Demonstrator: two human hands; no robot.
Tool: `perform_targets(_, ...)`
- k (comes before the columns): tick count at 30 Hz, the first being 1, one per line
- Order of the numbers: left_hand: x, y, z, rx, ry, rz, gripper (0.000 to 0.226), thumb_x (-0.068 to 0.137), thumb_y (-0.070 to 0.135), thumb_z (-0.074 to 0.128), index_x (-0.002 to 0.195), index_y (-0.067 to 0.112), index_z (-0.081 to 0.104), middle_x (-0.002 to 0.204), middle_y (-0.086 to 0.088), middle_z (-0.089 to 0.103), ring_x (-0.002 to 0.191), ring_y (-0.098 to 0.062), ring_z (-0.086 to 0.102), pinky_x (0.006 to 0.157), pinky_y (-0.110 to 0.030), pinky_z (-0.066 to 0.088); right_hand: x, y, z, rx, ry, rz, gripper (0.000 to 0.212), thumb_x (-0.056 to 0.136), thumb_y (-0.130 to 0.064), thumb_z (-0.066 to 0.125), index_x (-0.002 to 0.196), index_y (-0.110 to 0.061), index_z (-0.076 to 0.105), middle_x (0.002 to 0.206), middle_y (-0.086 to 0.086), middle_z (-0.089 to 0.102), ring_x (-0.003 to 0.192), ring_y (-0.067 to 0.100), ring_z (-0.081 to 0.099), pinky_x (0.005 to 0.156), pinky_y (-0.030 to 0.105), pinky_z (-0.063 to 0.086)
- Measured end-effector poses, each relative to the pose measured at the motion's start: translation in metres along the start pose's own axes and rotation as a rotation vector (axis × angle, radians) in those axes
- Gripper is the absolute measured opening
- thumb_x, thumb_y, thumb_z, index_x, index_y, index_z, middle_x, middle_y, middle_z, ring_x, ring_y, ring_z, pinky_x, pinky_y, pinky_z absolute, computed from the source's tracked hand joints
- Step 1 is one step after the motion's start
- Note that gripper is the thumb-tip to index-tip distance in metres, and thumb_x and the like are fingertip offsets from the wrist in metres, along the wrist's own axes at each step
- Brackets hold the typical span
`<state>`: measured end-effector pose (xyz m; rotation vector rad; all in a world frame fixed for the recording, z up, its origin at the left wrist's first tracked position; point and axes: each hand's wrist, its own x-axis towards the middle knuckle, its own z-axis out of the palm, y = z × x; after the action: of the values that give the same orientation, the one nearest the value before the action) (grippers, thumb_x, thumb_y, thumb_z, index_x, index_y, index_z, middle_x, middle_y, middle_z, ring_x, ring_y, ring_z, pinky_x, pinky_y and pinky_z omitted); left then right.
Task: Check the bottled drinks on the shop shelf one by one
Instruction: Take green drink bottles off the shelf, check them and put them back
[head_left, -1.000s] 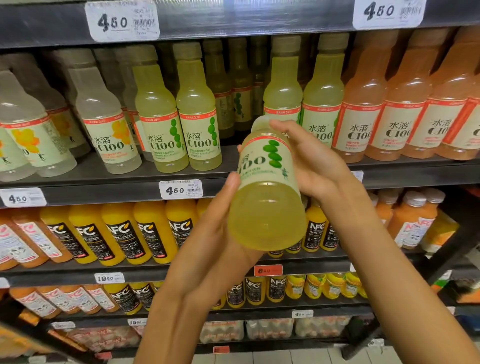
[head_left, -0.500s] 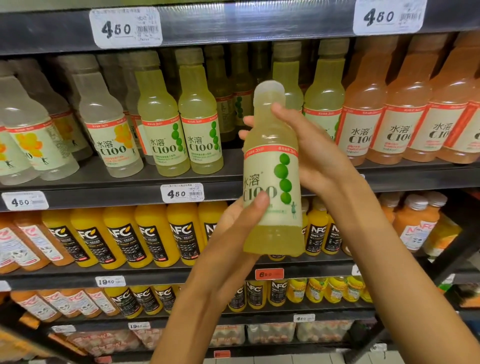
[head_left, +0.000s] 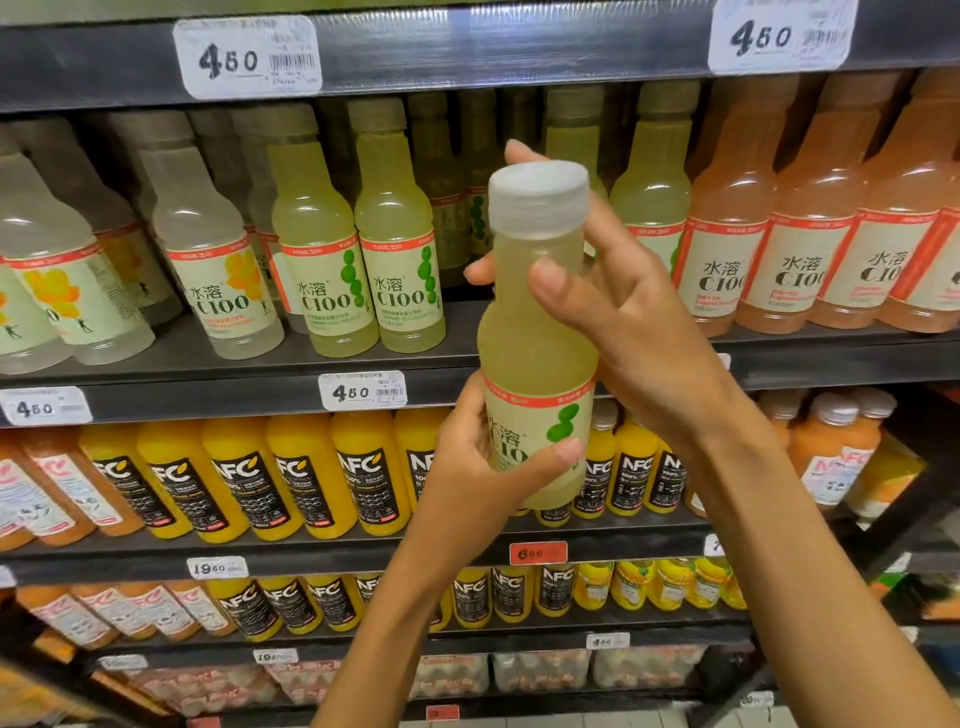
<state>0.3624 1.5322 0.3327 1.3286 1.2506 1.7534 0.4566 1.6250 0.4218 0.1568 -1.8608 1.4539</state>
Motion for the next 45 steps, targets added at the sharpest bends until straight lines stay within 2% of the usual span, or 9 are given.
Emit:
perform_targets(5, 0.007, -0.002, -0.006, 0.060, 0.057, 0.088, 0.053, 0.067, 0.019, 0.078, 0.111, 0.040, 0.056, 0.106, 0.015, 0.070, 0.100, -0.004, 0.066, 0.078, -0.013, 0.050, -0.011, -0.003, -0.005, -0.056, -0.094, -0.036, 0.061, 0.086, -0.011, 0.059, 0.140, -0.021, 0.034, 0.145, 0.019, 0.042, 0.132, 0.025, 0.046, 0.108, 0.040, 0.040)
perform_targets(14, 0.010, -0.010, -0.009, 0.084, 0.060, 0.085, 0.053, 0.065, 0.018, 0.081, 0.108, 0.042, 0.062, 0.108, 0.010, 0.071, 0.102, -0.007, 0.066, 0.080, -0.014, 0.051, -0.013, -0.002, -0.004, -0.027, -0.058, -0.022, 0.059, 0.078, -0.007, 0.066, 0.132, -0.018, 0.046, 0.128, 0.007, 0.057, 0.121, 0.018, 0.053, 0.100, 0.032, 0.042)
perform_targets(18, 0.018, -0.006, -0.008, 0.001, 0.122, 0.110, 0.067, 0.066, 0.016, 0.080, 0.126, 0.028, 0.053, 0.118, 0.002, 0.067, 0.110, -0.013, 0.064, 0.086, -0.020, 0.052, 0.002, -0.001, 0.000, 0.035, 0.108, -0.004, 0.061, 0.081, -0.008, 0.069, 0.135, -0.012, 0.041, 0.131, 0.014, 0.057, 0.120, 0.024, 0.057, 0.100, 0.038, 0.047)
perform_targets(22, 0.034, 0.002, -0.008, -0.046, 0.241, 0.064, 0.088, 0.061, 0.020, 0.087, 0.135, 0.016, 0.041, 0.122, -0.002, 0.066, 0.109, -0.016, 0.065, 0.085, -0.026, 0.054, 0.028, 0.000, 0.006, -0.084, 0.274, 0.020, 0.040, 0.088, -0.015, 0.064, 0.124, -0.005, 0.051, 0.116, 0.009, 0.066, 0.102, 0.014, 0.065, 0.087, 0.028, 0.053)
perform_targets(29, 0.061, 0.003, -0.011, -0.004, 0.329, 0.048, 0.071, 0.070, 0.025, 0.079, 0.132, 0.019, 0.046, 0.120, 0.000, 0.064, 0.103, -0.007, 0.065, 0.084, -0.023, 0.055, 0.059, 0.020, 0.003, -0.036, 0.412, 0.104, 0.030, 0.094, -0.017, 0.059, 0.120, -0.003, 0.058, 0.102, 0.009, 0.070, 0.093, 0.017, 0.067, 0.085, 0.030, 0.055)
perform_targets(33, 0.075, -0.004, -0.017, 0.064, 0.348, 0.081, 0.064, 0.077, 0.019, 0.078, 0.132, 0.020, 0.045, 0.121, 0.004, 0.062, 0.107, -0.005, 0.062, 0.088, -0.022, 0.053, 0.068, 0.028, 0.000, -0.071, 0.412, 0.083, 0.012, 0.094, -0.019, 0.060, 0.106, -0.020, 0.060, 0.099, 0.004, 0.071, 0.096, 0.015, 0.067, 0.087, 0.026, 0.054)
perform_targets(37, 0.087, -0.010, -0.019, 0.149, 0.380, 0.110, 0.062, 0.079, 0.019, 0.076, 0.134, 0.018, 0.047, 0.121, 0.002, 0.061, 0.108, -0.007, 0.061, 0.085, -0.019, 0.052, 0.076, 0.036, -0.002, -0.104, 0.448, 0.086, 0.020, 0.094, -0.022, 0.059, 0.110, -0.010, 0.056, 0.091, 0.005, 0.068, 0.094, 0.019, 0.064, 0.095, 0.039, 0.052)
perform_targets(40, 0.092, -0.016, -0.019, 0.261, 0.426, 0.142, 0.065, 0.082, 0.022, 0.074, 0.139, 0.016, 0.043, 0.131, -0.003, 0.053, 0.121, -0.013, 0.053, 0.099, -0.032, 0.048, 0.082, 0.042, -0.003, -0.157, 0.449, 0.074, 0.013, 0.095, -0.022, 0.059, 0.102, -0.011, 0.056, 0.078, -0.004, 0.063, 0.081, 0.010, 0.061, 0.084, 0.030, 0.053)
perform_targets(45, 0.080, -0.032, -0.005, 0.381, 0.564, 0.151, 0.075, 0.083, 0.016, 0.072, 0.145, 0.018, 0.030, 0.141, 0.000, 0.037, 0.133, -0.013, 0.038, 0.109, -0.038, 0.039, 0.089, 0.052, 0.003, -0.312, 0.501, 0.041, 0.038, 0.096, -0.025, 0.057, 0.103, 0.011, 0.051, 0.093, 0.029, 0.058, 0.089, 0.034, 0.058, 0.090, 0.049, 0.049)
